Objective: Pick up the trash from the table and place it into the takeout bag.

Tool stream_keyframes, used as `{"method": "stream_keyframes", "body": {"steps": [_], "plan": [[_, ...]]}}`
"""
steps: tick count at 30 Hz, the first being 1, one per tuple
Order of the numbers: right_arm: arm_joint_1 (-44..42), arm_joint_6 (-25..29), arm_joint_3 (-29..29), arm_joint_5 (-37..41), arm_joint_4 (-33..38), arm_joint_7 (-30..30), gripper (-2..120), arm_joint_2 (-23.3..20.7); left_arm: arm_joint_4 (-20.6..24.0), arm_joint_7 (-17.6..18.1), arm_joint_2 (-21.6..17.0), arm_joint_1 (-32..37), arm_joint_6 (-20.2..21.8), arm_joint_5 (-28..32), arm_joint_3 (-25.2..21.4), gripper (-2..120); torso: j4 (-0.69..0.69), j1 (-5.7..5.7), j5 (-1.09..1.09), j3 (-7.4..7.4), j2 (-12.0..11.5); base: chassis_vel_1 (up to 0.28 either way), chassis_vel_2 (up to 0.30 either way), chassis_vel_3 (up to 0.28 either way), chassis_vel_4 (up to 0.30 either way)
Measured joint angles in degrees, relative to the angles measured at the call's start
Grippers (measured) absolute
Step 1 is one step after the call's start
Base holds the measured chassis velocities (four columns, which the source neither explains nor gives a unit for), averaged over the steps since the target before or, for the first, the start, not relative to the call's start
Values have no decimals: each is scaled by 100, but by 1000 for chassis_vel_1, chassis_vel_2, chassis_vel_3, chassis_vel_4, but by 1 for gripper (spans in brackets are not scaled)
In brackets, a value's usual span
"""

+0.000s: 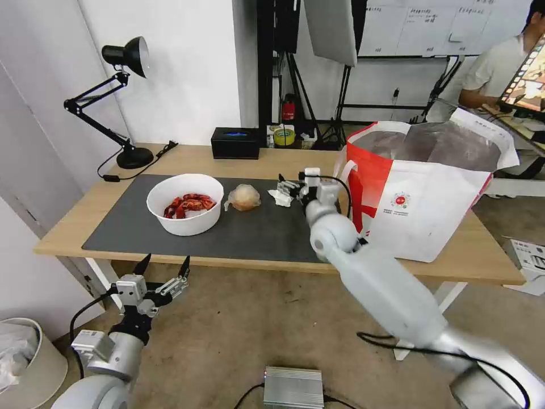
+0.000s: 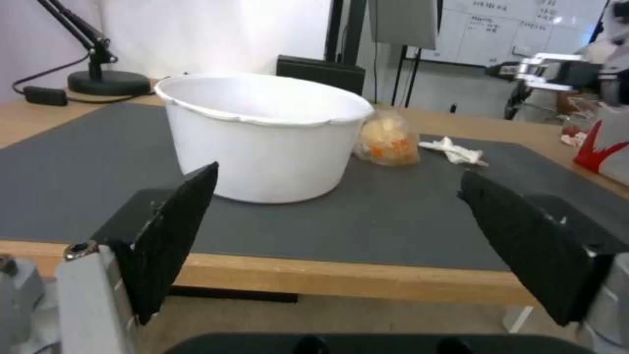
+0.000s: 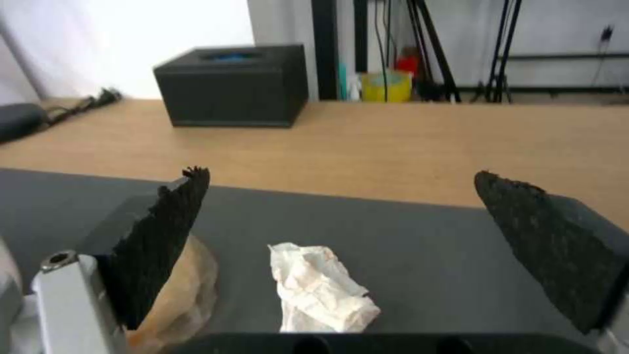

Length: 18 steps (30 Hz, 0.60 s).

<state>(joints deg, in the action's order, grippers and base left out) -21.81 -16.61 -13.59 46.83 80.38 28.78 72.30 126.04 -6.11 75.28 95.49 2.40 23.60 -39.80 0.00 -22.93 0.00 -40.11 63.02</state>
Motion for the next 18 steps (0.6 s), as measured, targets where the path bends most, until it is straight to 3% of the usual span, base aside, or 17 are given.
{"method": "stream_keyframes", "body": {"steps": [7,18], "plan": [[421,-437,-100,433,-917,176,100,495,-52,-1,-16,-2,-8,1,-10,100,0,0,0,0,0,0,0,0,0],[807,-800,-200,463,-1678,297,100,888,-136,-13,-18,-28,-33,7,34,100,1,1,0,0,0,0,0,0,0]]}}
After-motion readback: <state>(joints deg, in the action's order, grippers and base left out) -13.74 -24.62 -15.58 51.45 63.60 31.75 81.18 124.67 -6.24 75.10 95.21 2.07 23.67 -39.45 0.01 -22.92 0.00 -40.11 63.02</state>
